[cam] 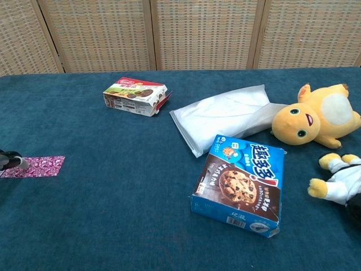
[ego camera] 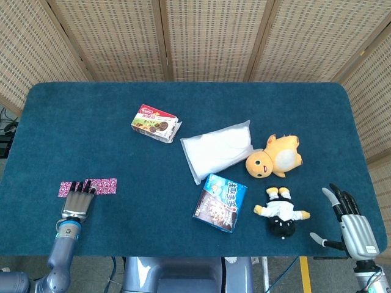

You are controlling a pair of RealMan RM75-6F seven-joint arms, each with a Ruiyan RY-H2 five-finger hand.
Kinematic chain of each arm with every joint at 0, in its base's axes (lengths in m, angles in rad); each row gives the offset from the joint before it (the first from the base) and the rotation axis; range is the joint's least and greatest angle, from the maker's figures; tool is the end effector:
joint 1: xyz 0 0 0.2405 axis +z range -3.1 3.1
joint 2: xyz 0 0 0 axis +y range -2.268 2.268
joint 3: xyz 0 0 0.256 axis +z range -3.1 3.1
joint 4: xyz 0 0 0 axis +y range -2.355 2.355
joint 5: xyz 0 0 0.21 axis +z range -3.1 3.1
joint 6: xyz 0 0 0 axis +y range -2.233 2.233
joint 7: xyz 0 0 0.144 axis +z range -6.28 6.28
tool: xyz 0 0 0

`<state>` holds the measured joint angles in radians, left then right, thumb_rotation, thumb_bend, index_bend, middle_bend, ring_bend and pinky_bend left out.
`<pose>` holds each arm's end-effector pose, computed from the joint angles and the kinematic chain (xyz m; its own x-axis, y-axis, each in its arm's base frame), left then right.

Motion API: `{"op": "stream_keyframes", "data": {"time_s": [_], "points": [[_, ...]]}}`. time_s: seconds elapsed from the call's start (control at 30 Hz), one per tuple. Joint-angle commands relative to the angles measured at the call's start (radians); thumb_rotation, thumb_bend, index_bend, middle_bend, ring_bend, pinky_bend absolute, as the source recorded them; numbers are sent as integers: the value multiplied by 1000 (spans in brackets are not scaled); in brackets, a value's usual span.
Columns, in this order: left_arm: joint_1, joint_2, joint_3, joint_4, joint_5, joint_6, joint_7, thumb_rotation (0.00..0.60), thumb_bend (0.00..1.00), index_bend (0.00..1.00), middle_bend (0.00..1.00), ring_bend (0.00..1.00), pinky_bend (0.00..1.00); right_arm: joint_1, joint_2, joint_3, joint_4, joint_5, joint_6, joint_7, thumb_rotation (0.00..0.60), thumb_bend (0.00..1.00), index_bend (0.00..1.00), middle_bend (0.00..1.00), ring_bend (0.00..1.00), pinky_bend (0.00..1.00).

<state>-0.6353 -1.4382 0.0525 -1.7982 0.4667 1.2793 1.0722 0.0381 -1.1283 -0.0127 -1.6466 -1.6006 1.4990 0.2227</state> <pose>-0.2558 0.2478 0.0096 0.6958 0.5699 0.4370 0.5788 -0.0848 -0.8110 -0.3015 -0.1524 0.1413 0.1475 -0.0831 0.9856 -0.9885 -0.0472 0.1439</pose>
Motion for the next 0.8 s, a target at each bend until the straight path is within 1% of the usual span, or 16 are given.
{"op": "stream_keyframes", "data": {"time_s": [0.03,0.23,0.4,0.8], "points": [[-1,-2,5,0,1,3,2,600,929,98,0,0,0,0,-1,0,0,0,0,-1,600,106,43,0,0,0],[-2,-14,18,-3,-8,12,18,600,928,98,0,0,0,0,-1,-1,0,-1,0,-3,600,105,43,0,0,0],[2,-27,34,-7,5,20,21,600,928,98,0,0,0,0,-2,0,2,-1,2,-2,600,107,43,0,0,0],[12,-20,56,-75,54,54,15,600,925,98,0,0,0,-1,-3,-1,1,-5,3,-6,600,105,43,0,0,0]]}}
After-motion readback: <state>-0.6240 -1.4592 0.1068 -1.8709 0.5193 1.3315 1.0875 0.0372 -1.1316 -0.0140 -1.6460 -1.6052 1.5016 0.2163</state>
